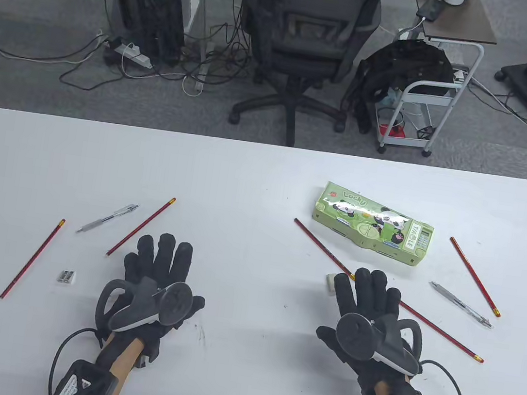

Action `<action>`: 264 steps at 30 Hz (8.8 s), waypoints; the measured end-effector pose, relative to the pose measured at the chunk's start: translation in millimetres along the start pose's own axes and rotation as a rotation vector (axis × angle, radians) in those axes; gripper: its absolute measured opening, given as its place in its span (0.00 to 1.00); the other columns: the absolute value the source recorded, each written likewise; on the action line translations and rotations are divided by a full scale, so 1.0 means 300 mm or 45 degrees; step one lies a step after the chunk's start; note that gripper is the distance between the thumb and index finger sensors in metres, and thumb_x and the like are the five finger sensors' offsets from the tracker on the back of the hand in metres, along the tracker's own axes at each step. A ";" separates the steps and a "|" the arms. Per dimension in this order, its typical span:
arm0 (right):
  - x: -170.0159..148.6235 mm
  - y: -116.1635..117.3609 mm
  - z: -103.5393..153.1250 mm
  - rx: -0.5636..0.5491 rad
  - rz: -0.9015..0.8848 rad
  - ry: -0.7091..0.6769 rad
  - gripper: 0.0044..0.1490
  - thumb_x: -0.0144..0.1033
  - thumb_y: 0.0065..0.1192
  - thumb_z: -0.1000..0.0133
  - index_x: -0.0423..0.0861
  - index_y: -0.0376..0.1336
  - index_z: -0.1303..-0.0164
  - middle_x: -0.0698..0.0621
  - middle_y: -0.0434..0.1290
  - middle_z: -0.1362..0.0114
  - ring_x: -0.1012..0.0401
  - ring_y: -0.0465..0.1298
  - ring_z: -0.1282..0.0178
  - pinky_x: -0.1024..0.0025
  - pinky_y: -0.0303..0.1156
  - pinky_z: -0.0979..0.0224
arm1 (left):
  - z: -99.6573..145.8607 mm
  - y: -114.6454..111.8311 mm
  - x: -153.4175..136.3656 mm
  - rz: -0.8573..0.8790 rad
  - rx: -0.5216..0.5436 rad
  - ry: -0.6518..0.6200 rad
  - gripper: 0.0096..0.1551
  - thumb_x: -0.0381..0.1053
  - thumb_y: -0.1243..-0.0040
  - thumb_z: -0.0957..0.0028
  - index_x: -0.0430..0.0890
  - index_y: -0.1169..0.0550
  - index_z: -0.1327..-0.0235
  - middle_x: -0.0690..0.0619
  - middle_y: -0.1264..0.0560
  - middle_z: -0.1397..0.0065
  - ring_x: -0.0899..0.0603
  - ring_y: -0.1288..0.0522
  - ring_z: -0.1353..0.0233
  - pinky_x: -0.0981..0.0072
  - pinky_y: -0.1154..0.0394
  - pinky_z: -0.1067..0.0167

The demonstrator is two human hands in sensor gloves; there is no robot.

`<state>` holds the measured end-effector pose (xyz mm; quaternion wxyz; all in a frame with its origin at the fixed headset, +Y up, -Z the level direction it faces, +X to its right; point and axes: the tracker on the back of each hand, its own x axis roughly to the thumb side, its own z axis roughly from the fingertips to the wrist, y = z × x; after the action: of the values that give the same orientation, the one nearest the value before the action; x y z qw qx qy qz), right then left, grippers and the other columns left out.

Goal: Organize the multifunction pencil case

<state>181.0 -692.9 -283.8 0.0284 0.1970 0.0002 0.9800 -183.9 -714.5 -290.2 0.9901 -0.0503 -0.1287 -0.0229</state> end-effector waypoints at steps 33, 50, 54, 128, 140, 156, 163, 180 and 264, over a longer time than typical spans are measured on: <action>-0.044 -0.006 -0.009 0.047 -0.034 0.026 0.63 0.58 0.55 0.44 0.36 0.32 0.16 0.22 0.33 0.19 0.24 0.38 0.20 0.22 0.42 0.26 | 0.013 0.004 0.005 0.024 0.056 -0.012 0.61 0.70 0.56 0.41 0.40 0.71 0.20 0.26 0.67 0.13 0.12 0.64 0.20 0.14 0.54 0.33; -0.325 -0.153 -0.201 0.115 -0.067 0.289 0.65 0.56 0.59 0.46 0.35 0.32 0.16 0.23 0.35 0.18 0.24 0.43 0.19 0.24 0.45 0.24 | 0.023 0.024 -0.048 0.056 0.096 0.046 0.61 0.70 0.56 0.41 0.39 0.70 0.20 0.26 0.66 0.12 0.12 0.63 0.20 0.14 0.54 0.33; -0.421 -0.170 -0.293 0.175 -0.074 0.358 0.67 0.55 0.64 0.48 0.34 0.33 0.16 0.23 0.37 0.18 0.25 0.44 0.19 0.26 0.46 0.23 | 0.022 0.020 -0.060 0.053 0.083 0.068 0.61 0.70 0.56 0.41 0.39 0.70 0.20 0.26 0.66 0.13 0.12 0.63 0.20 0.14 0.53 0.33; 0.183 0.024 -0.483 0.216 0.034 -0.271 0.77 0.64 0.77 0.59 0.27 0.45 0.18 0.25 0.54 0.20 0.29 0.59 0.23 0.29 0.53 0.24 | 0.083 0.085 -0.179 0.207 0.149 0.224 0.61 0.70 0.56 0.41 0.39 0.69 0.19 0.25 0.64 0.12 0.12 0.62 0.19 0.14 0.53 0.33; 0.195 0.113 -0.494 0.327 0.175 -0.258 0.74 0.59 0.73 0.55 0.31 0.38 0.17 0.29 0.47 0.16 0.31 0.53 0.18 0.33 0.50 0.23 | 0.078 0.080 -0.170 0.200 0.133 0.217 0.61 0.70 0.56 0.41 0.39 0.69 0.19 0.25 0.64 0.12 0.12 0.61 0.19 0.14 0.53 0.33; 0.162 0.116 -0.377 0.198 0.132 -0.141 0.61 0.51 0.64 0.50 0.33 0.42 0.17 0.27 0.44 0.17 0.29 0.51 0.19 0.32 0.51 0.23 | 0.044 0.060 -0.111 0.181 0.145 0.149 0.59 0.67 0.54 0.41 0.37 0.65 0.18 0.26 0.60 0.12 0.14 0.58 0.19 0.18 0.51 0.31; 0.151 0.102 -0.334 0.081 0.102 -0.056 0.53 0.49 0.64 0.49 0.36 0.50 0.19 0.31 0.52 0.18 0.32 0.60 0.20 0.36 0.58 0.24 | -0.002 0.056 -0.031 0.171 0.140 0.067 0.54 0.62 0.47 0.40 0.37 0.56 0.15 0.29 0.54 0.11 0.17 0.53 0.17 0.23 0.47 0.29; 0.167 0.120 -0.325 0.025 0.157 -0.036 0.50 0.46 0.68 0.50 0.38 0.53 0.21 0.32 0.58 0.20 0.36 0.66 0.23 0.42 0.65 0.24 | -0.239 0.012 0.107 -0.192 0.032 -0.039 0.54 0.69 0.38 0.57 0.45 0.37 0.19 0.39 0.33 0.16 0.27 0.26 0.24 0.35 0.26 0.32; 0.086 0.094 -0.342 0.074 -0.091 -0.064 0.46 0.42 0.71 0.49 0.40 0.57 0.23 0.36 0.58 0.20 0.38 0.65 0.22 0.44 0.64 0.24 | -0.598 0.065 -0.092 0.025 -0.311 0.447 0.46 0.61 0.35 0.50 0.45 0.35 0.19 0.43 0.25 0.20 0.29 0.27 0.23 0.27 0.33 0.31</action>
<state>116.1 -718.5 -368.2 0.0575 0.2223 0.0349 0.9727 -164.1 -713.0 -471.6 0.9841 -0.1664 0.0498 -0.0370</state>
